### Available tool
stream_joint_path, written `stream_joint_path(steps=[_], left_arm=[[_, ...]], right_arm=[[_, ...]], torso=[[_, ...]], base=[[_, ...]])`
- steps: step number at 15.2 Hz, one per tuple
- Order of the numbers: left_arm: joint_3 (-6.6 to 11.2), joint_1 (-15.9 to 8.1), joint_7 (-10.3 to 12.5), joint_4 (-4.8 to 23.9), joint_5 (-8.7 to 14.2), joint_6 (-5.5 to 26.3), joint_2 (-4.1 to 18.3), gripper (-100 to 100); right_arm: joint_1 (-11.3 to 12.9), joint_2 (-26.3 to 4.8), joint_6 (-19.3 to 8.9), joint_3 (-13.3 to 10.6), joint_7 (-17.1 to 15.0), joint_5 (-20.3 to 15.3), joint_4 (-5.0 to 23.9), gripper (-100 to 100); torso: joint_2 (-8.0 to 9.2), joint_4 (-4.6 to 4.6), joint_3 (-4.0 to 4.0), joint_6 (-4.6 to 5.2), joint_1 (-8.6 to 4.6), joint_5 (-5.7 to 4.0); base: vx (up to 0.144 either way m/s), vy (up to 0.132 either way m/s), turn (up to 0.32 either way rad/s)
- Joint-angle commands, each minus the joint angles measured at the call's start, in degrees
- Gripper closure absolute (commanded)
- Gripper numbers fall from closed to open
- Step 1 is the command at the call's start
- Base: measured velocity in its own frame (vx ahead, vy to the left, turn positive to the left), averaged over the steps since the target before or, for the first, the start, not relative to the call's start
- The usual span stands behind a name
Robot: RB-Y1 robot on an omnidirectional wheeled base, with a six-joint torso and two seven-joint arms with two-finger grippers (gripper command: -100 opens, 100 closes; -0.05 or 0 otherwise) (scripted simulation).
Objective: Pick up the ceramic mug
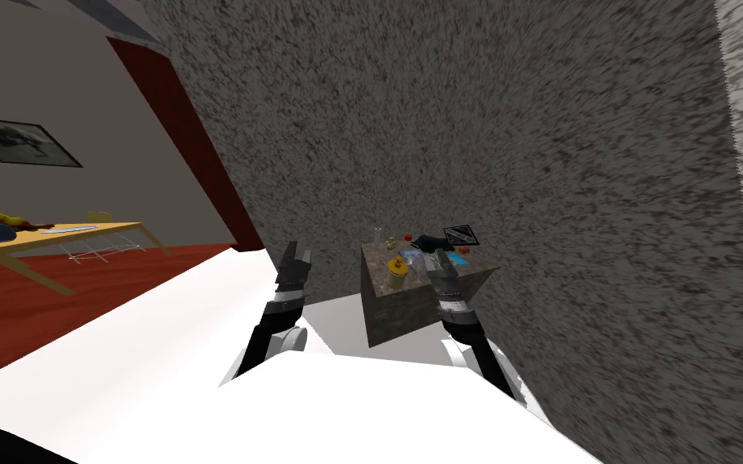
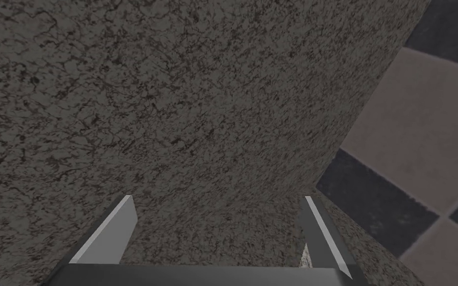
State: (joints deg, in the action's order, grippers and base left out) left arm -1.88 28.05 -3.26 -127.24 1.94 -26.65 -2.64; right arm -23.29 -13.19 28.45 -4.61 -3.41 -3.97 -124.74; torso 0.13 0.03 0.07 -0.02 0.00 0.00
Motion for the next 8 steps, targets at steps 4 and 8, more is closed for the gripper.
stream_joint_path(steps=[4,8], left_arm=[[0.00,0.0,0.0,0.0,0.0,0.0,0.0,0],[0.00,0.0,0.0,0.0,0.0,0.0,0.0,0]], right_arm=[[3.2,-6.4,1.8,-2.7,3.0,-4.4,3.8,-100],[4.8,-10.3,2.8,-4.0,4.3,-6.5,5.7,-100]], torso=[[0.01,0.00,0.01,0.02,-0.02,0.00],[0.01,0.00,0.01,0.00,-0.02,0.00]], base=[[-0.038,0.000,0.047],[-0.038,0.001,0.053]])
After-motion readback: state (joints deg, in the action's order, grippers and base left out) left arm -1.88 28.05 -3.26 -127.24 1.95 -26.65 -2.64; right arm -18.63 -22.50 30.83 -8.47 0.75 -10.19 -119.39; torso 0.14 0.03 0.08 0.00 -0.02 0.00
